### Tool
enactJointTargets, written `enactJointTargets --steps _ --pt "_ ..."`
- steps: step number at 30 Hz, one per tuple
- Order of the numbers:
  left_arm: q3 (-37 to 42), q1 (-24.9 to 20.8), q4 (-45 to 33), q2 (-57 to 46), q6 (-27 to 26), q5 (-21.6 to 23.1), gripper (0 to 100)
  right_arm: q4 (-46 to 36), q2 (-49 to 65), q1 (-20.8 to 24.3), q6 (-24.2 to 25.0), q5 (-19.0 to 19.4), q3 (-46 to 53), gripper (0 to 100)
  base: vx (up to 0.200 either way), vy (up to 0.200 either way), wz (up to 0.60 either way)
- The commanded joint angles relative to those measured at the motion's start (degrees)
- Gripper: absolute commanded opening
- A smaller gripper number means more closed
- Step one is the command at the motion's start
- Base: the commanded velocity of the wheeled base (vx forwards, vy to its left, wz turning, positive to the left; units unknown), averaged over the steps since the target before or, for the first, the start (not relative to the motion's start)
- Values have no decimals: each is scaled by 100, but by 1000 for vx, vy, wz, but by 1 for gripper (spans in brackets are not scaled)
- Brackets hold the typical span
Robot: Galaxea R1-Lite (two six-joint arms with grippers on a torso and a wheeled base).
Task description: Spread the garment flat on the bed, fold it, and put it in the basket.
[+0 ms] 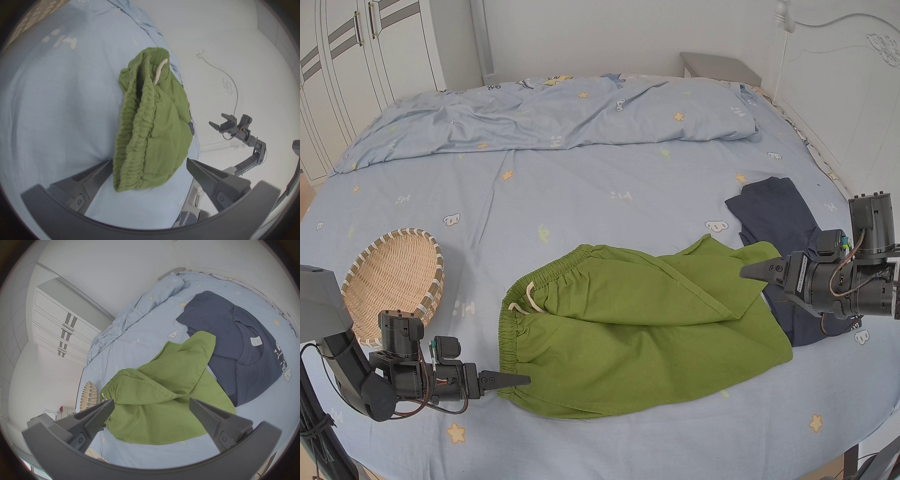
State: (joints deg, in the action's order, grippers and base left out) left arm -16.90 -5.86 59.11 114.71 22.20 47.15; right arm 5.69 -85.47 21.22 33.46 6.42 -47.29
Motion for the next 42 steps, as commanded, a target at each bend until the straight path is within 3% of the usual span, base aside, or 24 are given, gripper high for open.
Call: enactJointTargets --steps 1,5,6,13,17,20,22,25,27,28,31,32,35,42 --pt "90 -11 478 297 338 22 100 2 -14 -4 2 -1 0 100 0 0 0" --pt "178 -11 698 350 399 48 100 2 -66 -4 2 -1 0 100 0 0 0" --pt "187 -11 716 350 408 48 0 2 -84 -13 2 -1 -9 100 0 0 0" --pt "178 41 716 376 434 57 0 2 -93 -22 2 -1 0 100 0 0 0" --pt "152 112 707 332 777 66 0 2 -93 -22 2 8 9 100 0 0 0" --pt "169 288 689 280 979 127 0 -16 -93 -22 2 8 27 100 0 0 0" --pt "195 586 637 104 1006 409 0 -68 -93 -22 -6 34 79 100 0 0 0" --pt "204 1114 558 -46 1014 866 0 -165 -119 -189 -24 562 238 100 0 0 0" --pt "195 1237 540 -63 1014 883 0 -244 -154 -329 -42 790 273 100 0 0 0" --pt "204 1395 540 -107 1006 883 0 -394 -233 -646 -261 1107 405 100 0 0 0" --pt "204 1456 531 -133 1006 883 0 -402 -304 -839 -437 1203 519 100 0 0 0" --pt "222 1483 531 -142 997 883 0 -367 -453 -1120 -745 1335 730 100 0 0 0" --pt "222 1483 531 -133 988 883 0 -358 -655 -1410 -1035 1528 958 100 0 0 0" --pt "222 1456 540 -98 971 883 0 -253 -1042 -1709 -1457 1722 1389 100 0 0 0"
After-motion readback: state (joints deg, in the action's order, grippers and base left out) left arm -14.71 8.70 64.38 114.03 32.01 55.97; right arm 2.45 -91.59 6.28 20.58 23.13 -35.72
